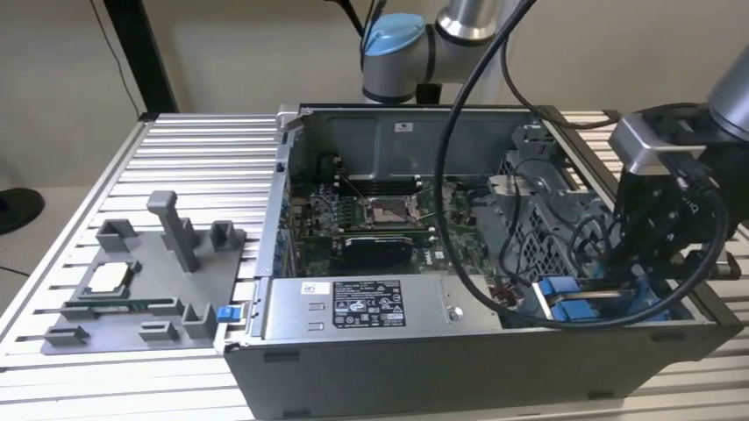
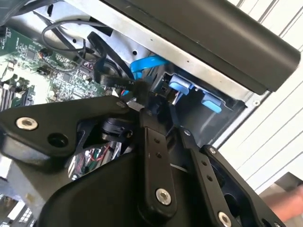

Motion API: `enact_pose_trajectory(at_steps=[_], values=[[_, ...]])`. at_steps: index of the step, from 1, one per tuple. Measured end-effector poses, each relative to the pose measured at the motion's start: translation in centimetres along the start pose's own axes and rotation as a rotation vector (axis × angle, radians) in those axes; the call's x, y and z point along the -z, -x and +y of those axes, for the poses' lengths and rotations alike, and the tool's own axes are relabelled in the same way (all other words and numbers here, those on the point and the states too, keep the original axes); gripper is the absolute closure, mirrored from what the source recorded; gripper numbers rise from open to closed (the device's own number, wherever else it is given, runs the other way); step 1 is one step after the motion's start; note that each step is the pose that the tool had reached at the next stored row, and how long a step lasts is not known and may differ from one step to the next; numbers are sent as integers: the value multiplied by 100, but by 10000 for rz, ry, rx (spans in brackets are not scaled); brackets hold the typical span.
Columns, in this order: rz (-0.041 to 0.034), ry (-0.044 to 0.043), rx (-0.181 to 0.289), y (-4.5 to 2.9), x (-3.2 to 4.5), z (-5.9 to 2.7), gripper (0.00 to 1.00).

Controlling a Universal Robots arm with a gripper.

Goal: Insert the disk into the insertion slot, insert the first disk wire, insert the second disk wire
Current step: 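Insert the first disk wire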

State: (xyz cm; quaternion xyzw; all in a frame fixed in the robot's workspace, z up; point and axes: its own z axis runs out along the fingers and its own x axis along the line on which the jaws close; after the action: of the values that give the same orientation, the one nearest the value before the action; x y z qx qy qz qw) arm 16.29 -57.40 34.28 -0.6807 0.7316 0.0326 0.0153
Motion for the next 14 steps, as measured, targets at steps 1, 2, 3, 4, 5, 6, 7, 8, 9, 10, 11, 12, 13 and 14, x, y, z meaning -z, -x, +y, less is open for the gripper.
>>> enact_pose_trajectory(at_steps=[1, 2, 3, 4, 5, 6, 7, 8, 9, 10, 11, 12, 13, 14], values=[[-1, 0, 0, 3, 42, 1, 0], [2, 0, 1, 6, 85, 2, 0], [4, 0, 1, 9, 128, 3, 0], [5, 0, 1, 11, 170, 4, 0], [4, 0, 1, 14, 205, 5, 0], [2, 0, 1, 17, 247, 6, 0], [5, 0, 1, 19, 289, 7, 0], [5, 0, 0, 22, 327, 9, 0], [4, 0, 0, 24, 357, 9, 0], [3, 0, 1, 27, 389, 10, 0], [6, -1, 3, 29, 414, 11, 0], [4, 0, 6, 33, 427, 12, 0], [3, 0, 12, 38, 430, 11, 0], [2, 2, 20, 43, 430, 7, 0]])
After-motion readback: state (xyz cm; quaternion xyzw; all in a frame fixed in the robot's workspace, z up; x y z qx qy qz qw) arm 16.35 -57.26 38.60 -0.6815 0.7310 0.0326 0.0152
